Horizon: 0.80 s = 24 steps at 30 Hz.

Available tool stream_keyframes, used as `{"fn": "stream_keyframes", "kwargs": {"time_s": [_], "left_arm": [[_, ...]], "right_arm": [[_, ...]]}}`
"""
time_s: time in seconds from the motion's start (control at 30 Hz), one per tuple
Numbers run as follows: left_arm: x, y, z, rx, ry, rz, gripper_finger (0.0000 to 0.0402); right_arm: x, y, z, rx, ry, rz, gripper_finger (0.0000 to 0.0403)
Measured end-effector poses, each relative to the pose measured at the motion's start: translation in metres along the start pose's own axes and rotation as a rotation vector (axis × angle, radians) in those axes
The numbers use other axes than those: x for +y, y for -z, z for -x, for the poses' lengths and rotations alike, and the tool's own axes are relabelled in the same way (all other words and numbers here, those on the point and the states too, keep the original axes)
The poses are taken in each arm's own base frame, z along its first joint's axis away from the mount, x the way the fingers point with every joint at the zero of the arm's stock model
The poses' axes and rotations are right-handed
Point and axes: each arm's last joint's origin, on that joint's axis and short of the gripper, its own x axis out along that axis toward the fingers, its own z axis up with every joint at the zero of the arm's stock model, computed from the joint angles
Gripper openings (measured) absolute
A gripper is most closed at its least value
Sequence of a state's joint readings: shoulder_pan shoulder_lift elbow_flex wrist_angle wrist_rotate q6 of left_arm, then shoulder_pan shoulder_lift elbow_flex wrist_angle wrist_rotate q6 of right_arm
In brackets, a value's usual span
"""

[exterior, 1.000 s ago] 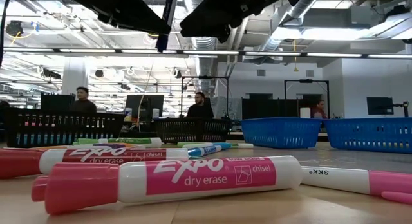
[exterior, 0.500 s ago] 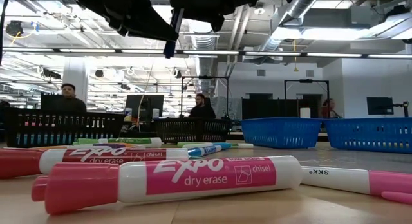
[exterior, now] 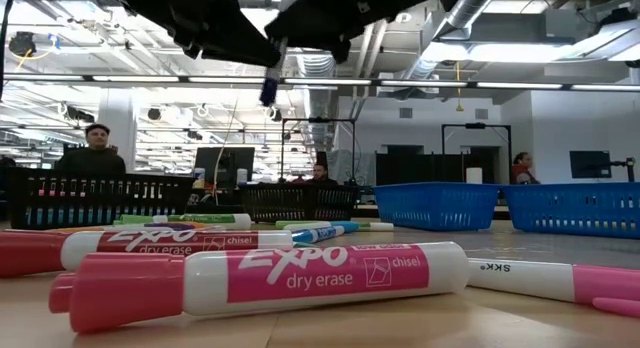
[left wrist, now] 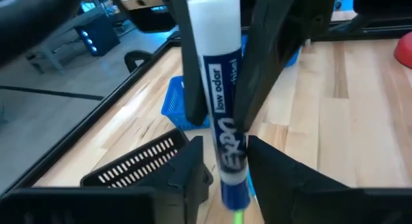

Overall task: Pick & Place Markers
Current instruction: Put the large blue marker into the left blue bin

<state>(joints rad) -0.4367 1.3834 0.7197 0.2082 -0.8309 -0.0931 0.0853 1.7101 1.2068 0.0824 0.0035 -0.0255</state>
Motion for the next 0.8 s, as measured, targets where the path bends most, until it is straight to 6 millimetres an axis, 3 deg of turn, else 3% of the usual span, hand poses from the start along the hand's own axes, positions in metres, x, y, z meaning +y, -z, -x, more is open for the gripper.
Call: {"fn": "stream_keyframes", "kwargs": {"time_s": [0.13,0.23,0.57,0.7,0.8], "left_arm": [[0.000,0.000,0.000,0.001,-0.007,-0.001,0.0142],[0.000,0.000,0.000,0.001,-0.005,-0.013,0.0152],[0.000,0.000,0.000,0.002,0.000,-0.011,0.0155],[0.000,0.000,0.000,0.002,0.001,-0.008,0.0157],[0.000,0.000,0.000,-0.002,0.001,-0.004,0.0155]], "right_arm": [[-0.004,0.005,0.013,0.124,0.133,-0.016,0.0067],[-0.008,0.012,0.034,0.277,0.275,-0.075,0.0058],[-0.020,0.055,0.109,0.798,0.849,-0.474,0.0068],[-0.020,0.066,0.118,0.901,0.991,-0.547,0.0067],[-0.020,0.068,0.116,0.912,1.001,-0.565,0.0067]]}}
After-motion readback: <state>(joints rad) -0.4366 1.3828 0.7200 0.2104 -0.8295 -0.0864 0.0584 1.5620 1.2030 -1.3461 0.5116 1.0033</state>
